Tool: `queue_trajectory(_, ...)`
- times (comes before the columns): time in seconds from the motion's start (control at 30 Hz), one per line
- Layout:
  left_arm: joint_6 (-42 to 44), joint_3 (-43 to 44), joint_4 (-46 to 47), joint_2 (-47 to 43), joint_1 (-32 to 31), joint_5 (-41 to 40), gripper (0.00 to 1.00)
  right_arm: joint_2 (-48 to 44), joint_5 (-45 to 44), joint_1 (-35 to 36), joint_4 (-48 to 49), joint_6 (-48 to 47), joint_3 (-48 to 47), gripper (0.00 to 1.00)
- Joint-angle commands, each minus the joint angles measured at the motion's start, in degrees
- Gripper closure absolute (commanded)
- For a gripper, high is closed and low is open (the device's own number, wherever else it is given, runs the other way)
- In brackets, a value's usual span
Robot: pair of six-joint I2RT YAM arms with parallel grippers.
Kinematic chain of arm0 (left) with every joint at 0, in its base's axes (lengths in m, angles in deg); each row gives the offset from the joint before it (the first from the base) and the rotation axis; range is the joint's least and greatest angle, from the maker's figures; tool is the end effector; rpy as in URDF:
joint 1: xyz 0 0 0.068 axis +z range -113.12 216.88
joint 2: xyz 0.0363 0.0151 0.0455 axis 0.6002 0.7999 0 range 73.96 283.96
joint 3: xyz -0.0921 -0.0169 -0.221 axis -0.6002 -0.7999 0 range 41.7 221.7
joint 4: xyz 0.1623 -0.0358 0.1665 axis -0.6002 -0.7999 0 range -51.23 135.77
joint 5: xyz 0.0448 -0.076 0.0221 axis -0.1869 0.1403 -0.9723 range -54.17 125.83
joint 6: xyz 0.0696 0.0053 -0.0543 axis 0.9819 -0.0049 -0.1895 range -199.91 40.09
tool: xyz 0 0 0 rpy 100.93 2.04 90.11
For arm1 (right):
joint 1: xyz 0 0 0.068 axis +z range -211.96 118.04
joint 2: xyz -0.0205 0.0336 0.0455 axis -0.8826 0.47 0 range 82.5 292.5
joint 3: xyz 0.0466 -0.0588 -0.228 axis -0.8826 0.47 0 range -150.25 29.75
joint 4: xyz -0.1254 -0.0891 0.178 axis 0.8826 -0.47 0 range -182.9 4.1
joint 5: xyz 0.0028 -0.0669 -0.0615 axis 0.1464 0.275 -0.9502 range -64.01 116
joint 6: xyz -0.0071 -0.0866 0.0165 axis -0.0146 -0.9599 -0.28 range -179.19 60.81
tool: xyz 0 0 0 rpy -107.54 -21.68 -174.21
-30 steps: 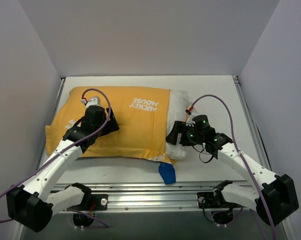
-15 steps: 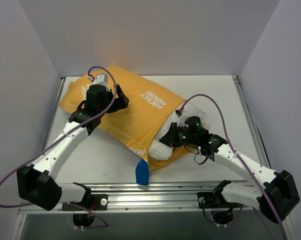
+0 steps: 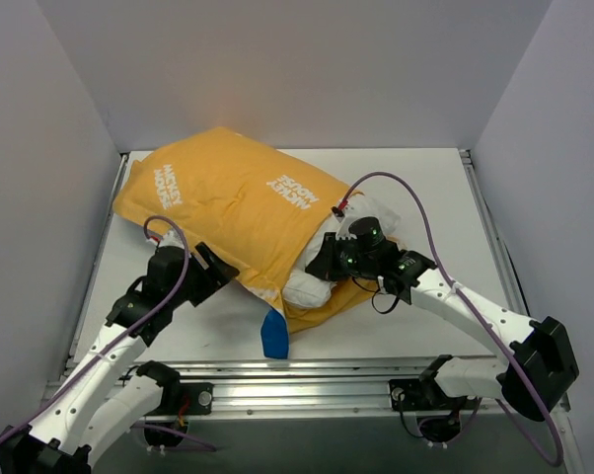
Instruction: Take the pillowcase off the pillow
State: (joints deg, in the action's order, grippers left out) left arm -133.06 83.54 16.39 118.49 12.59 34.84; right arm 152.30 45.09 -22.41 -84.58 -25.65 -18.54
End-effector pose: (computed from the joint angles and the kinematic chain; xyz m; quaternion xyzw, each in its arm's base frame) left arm 0.1872 -0.0830 0.2435 -0.2220 0.8463 -0.2970 0.3825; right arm 0.2176 0.2131 0.2543 -0.1372 0.8026 0.4453 0.3723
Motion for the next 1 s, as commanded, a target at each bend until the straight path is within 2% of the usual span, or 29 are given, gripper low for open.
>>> queue_trajectory(0.0,-6.88,-5.1,3.36,-0.41,-0.32,3.63,0.21,-0.63,-2.21,0.88,6.06,-0.58,-5.41,1.0)
queue_trajectory(0.13,-7.76,-7.65,11.43,0.9,-0.32,5.65,0.27,-0.37,-2.3,1.14,5.8,-0.49,-5.93,1.0)
queue_trajectory(0.33,-11.53,-10.11,20.15,1.26,-0.32,8.11,0.29,-0.63,-3.53,2.55,5.71,0.03,-5.67,1.0)
queue_trajectory(0.57,-12.42,-12.4,22.8,-3.66,-0.32,8.47,0.29,-1.51,-5.38,3.51,6.76,1.17,-4.36,1.0)
queue_trajectory(0.77,-13.83,-14.68,26.74,1.6,-0.4,10.4,0.3,-0.98,-5.03,4.31,8.7,1.79,-4.0,1.0)
queue_trajectory(0.97,-13.12,-15.65,32.19,4.5,-0.49,8.38,0.41,-0.63,-5.47,5.62,10.37,2.32,-3.48,1.0)
